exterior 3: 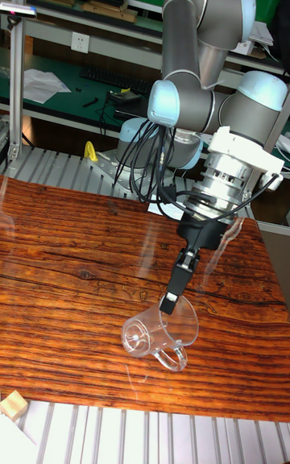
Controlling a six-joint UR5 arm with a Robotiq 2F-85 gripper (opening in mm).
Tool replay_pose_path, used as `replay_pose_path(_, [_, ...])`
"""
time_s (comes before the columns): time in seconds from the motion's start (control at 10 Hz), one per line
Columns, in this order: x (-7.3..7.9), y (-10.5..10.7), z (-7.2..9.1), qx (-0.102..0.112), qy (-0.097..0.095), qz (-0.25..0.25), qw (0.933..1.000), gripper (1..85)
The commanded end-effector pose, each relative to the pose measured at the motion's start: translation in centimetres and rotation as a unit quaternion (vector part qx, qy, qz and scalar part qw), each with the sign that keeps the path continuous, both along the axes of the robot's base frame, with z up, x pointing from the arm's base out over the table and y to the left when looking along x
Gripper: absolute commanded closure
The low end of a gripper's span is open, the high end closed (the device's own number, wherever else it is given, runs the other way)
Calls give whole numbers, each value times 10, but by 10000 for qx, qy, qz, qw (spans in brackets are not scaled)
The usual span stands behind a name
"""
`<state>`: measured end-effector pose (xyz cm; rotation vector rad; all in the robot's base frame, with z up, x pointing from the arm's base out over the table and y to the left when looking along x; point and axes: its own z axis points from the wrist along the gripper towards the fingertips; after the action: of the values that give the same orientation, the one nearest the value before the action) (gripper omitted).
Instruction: Take the cup off the cup rack
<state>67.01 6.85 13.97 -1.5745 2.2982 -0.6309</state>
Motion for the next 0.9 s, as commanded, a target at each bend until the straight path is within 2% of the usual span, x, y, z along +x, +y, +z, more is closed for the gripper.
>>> replay_pose_path(0.0, [-6, -6, 0, -145, 144, 127, 9997, 567])
replay_pose_path(0.5, [-8, -18, 2, -663, 322, 613, 9954, 567])
replay_pose_path(0.7, [-4, -20, 5, -774, 275, 754, 9938, 567])
replay_pose_path(0.8, [-4, -18, 4, -739, 274, 762, 9940, 570])
